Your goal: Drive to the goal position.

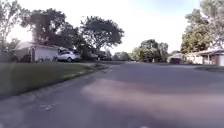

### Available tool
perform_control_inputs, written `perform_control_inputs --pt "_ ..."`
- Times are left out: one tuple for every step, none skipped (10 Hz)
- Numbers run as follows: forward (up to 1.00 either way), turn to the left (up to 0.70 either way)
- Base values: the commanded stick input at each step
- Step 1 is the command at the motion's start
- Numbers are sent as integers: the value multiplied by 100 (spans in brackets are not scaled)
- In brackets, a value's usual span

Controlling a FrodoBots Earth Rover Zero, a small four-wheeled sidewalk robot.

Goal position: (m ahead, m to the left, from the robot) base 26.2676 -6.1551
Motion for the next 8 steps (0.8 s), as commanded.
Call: perform_control_inputs --pt "100 0" --pt "100 0" --pt "100 0" --pt "100 0" --pt "100 0" --pt "100 0" --pt "100 0" --pt "100 0"
